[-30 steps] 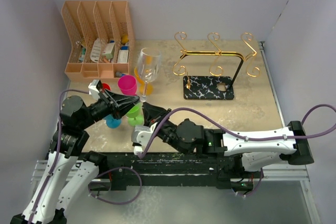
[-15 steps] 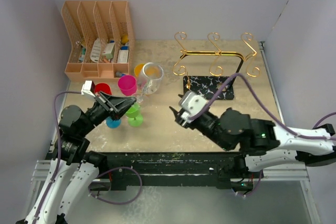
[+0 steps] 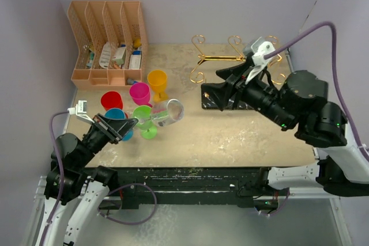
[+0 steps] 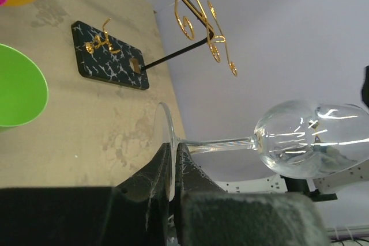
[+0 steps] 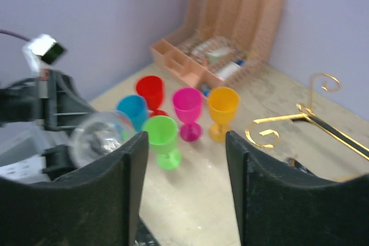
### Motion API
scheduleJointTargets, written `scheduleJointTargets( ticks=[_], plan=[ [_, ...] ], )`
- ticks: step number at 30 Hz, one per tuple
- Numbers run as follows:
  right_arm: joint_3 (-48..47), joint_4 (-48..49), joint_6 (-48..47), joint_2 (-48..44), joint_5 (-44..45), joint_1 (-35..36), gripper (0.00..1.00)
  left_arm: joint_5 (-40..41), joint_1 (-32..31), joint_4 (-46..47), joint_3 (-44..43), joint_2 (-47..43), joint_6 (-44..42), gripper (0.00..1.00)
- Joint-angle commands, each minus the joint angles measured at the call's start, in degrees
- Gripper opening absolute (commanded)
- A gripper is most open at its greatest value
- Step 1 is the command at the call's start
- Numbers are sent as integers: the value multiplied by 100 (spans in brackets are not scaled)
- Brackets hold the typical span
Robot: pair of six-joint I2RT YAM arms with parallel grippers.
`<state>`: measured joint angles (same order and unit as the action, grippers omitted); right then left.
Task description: Take the wine glass off the wine glass rack
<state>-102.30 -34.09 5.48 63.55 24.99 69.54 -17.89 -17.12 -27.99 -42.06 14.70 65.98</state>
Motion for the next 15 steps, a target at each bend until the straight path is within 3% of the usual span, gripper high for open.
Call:
scheduleJointTargets(
  ticks=[1,8,15],
  plan=[
    [-1009,-611,441,532,-1568,-107,63,206,-9,-109,-469,-92,-606,0],
    [-1411,-1178,466,1124,-2709,-401,65,190,-8,-170,-713,17,-777,0],
    [-1154,-1220,371,1256,-2927,-477,64,189,-4,-158,-810,-2,-796,0]
  ],
)
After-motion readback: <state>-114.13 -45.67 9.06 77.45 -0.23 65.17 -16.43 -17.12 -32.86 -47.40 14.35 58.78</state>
